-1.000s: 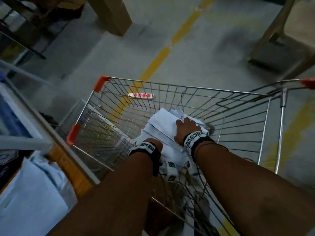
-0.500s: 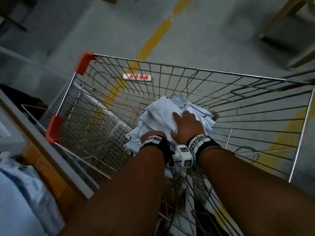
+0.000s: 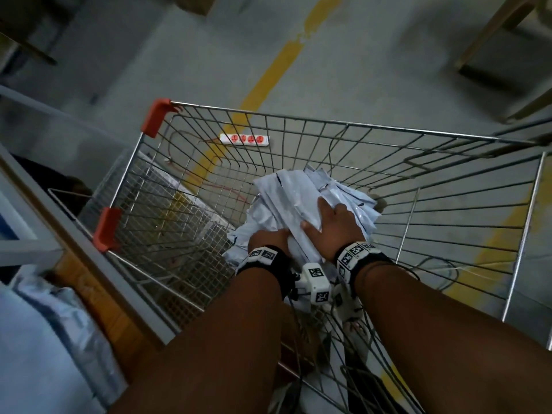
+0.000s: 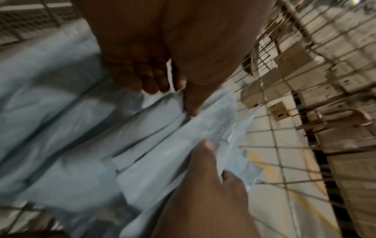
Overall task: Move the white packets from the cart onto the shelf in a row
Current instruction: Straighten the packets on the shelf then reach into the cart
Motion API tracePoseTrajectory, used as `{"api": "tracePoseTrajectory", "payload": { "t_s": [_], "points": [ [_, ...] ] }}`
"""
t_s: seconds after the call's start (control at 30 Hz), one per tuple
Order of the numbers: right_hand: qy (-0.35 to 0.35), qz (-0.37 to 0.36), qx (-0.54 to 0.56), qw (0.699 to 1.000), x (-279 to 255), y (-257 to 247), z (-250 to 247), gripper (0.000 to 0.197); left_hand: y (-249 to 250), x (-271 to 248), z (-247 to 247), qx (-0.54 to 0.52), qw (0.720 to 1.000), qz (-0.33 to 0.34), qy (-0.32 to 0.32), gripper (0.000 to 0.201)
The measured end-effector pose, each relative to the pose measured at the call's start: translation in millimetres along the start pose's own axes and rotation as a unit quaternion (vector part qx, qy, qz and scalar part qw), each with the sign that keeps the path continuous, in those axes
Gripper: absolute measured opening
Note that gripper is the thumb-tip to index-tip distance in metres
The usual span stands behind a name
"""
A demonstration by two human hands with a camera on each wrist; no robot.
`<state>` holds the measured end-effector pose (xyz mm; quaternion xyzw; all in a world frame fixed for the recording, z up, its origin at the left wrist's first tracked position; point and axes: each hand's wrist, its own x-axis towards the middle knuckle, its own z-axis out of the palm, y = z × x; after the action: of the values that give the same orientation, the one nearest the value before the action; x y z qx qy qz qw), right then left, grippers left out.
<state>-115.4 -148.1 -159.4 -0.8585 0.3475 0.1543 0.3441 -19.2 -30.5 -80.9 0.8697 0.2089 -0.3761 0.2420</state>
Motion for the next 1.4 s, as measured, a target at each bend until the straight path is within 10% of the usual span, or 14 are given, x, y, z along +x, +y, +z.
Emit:
{"api": "tracePoseTrajectory", "payload": {
  "t_s": [0.13,0.4,0.47,0.63,0.9,1.2,1.4],
  "points": [
    [0.011,0.004,0.002,1.000,-9,-3,-13,0.085,0,12,-20,0.112,0.988,0.100,-0.019,0.033],
    [0.055,-0.036,0.056,0.996,-32,-18,-46,0.092,26,-33,-63,-0.003,0.992,0.065,0.107,0.038],
    [0.057,-0.055,0.091,0.993,-40,-24,-54,0.093,25,-40,-68,-0.167,0.977,0.005,0.129,0.049],
    [0.043,-0.080,0.200,0.975,-59,-54,-73,0.092,23,-78,-81,-0.209,0.977,0.015,-0.027,0.138],
    [0.017,-0.105,0.331,0.938,-105,-140,-106,0.074,12,-81,-85,-0.257,0.940,0.096,-0.203,0.107],
    [0.054,-0.184,0.179,0.965,-187,-224,-146,0.095,-36,-209,-243,-0.231,0.933,0.265,-0.073,0.081],
    [0.062,-0.266,0.084,0.958,-281,-322,-99,0.087,-151,-223,-373,-0.162,0.939,0.298,0.052,0.131]
  ]
}}
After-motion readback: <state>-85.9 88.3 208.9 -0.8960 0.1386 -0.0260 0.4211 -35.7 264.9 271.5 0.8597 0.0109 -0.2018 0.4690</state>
